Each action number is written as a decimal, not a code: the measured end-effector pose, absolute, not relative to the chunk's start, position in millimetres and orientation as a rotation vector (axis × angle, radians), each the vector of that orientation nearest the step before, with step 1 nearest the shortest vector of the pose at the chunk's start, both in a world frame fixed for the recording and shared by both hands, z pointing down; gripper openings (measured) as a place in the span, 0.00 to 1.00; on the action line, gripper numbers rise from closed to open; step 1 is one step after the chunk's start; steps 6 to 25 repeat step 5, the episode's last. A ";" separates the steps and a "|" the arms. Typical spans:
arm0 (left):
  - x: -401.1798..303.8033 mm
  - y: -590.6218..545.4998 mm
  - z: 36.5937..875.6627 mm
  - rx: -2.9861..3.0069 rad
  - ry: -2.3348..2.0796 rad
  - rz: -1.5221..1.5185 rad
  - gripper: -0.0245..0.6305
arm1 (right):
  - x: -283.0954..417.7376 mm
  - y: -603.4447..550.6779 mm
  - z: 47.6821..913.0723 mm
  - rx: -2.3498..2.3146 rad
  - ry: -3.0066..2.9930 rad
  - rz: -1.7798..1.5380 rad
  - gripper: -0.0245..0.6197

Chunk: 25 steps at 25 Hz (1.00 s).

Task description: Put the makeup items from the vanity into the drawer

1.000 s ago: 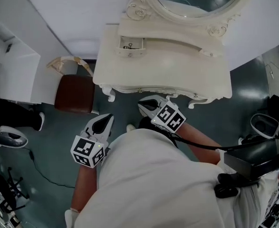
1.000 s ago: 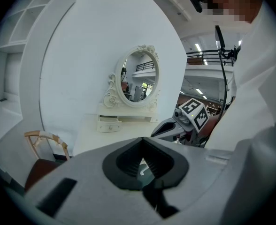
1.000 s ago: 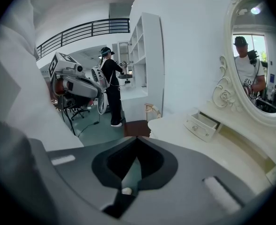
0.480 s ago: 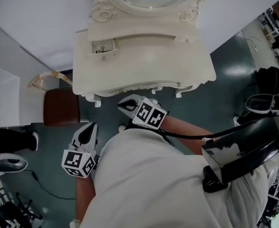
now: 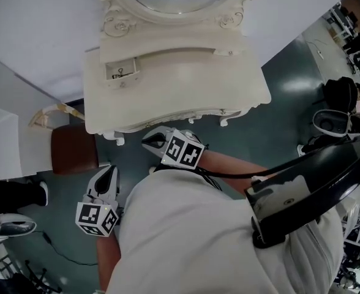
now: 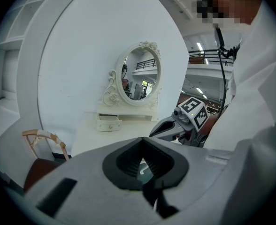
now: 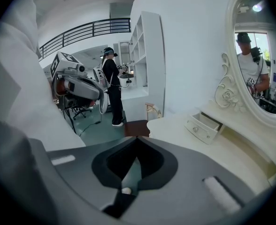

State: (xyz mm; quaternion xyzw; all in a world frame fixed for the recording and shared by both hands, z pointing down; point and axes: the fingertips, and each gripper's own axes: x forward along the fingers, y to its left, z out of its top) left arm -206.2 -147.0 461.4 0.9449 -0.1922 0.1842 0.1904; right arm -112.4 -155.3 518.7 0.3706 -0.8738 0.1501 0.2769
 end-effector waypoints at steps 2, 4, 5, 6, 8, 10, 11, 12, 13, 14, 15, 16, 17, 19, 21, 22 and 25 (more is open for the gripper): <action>-203.9 -150.6 461.5 2.653 -0.543 0.519 0.04 | -109.8 -159.4 519.7 0.987 -2.348 0.404 0.04; -201.1 -153.3 462.5 2.650 -0.548 0.520 0.04 | -107.3 -163.0 520.7 0.981 -2.351 0.406 0.04; -199.6 -154.4 463.1 2.648 -0.549 0.521 0.04 | -105.9 -164.7 521.2 0.979 -2.352 0.407 0.04; -199.6 -154.4 463.1 2.648 -0.549 0.521 0.04 | -105.9 -164.7 521.2 0.979 -2.352 0.407 0.04; -199.6 -154.4 463.1 2.648 -0.549 0.521 0.04 | -105.9 -164.7 521.2 0.979 -2.352 0.407 0.04; -199.6 -154.4 463.1 2.648 -0.549 0.521 0.04 | -105.9 -164.7 521.2 0.979 -2.352 0.407 0.04; -199.6 -154.4 463.1 2.648 -0.549 0.521 0.04 | -105.9 -164.7 521.2 0.979 -2.352 0.407 0.04; -199.6 -154.4 463.1 2.648 -0.549 0.521 0.04 | -105.9 -164.7 521.2 0.979 -2.352 0.407 0.04; -199.6 -154.4 463.1 2.648 -0.549 0.521 0.04 | -105.9 -164.7 521.2 0.979 -2.352 0.407 0.04; -199.6 -154.4 463.1 2.648 -0.549 0.521 0.04 | -105.9 -164.7 521.2 0.979 -2.352 0.407 0.04; -199.6 -154.4 463.1 2.648 -0.549 0.521 0.04 | -105.9 -164.7 521.2 0.979 -2.352 0.407 0.04; -199.6 -154.4 463.1 2.648 -0.549 0.521 0.04 | -105.9 -164.7 521.2 0.979 -2.352 0.407 0.04; -199.6 -154.4 463.1 2.648 -0.549 0.521 0.04 | -105.9 -164.7 521.2 0.979 -2.352 0.407 0.04; -199.6 -154.4 463.1 2.648 -0.549 0.521 0.04 | -105.9 -164.7 521.2 0.979 -2.352 0.407 0.04; -199.6 -154.4 463.1 2.648 -0.549 0.521 0.04 | -105.9 -164.7 521.2 0.979 -2.352 0.407 0.04; -199.6 -154.4 463.1 2.648 -0.549 0.521 0.04 | -105.9 -164.7 521.2 0.979 -2.352 0.407 0.04; -199.6 -154.4 463.1 2.648 -0.549 0.521 0.04 | -105.9 -164.7 521.2 0.979 -2.352 0.407 0.04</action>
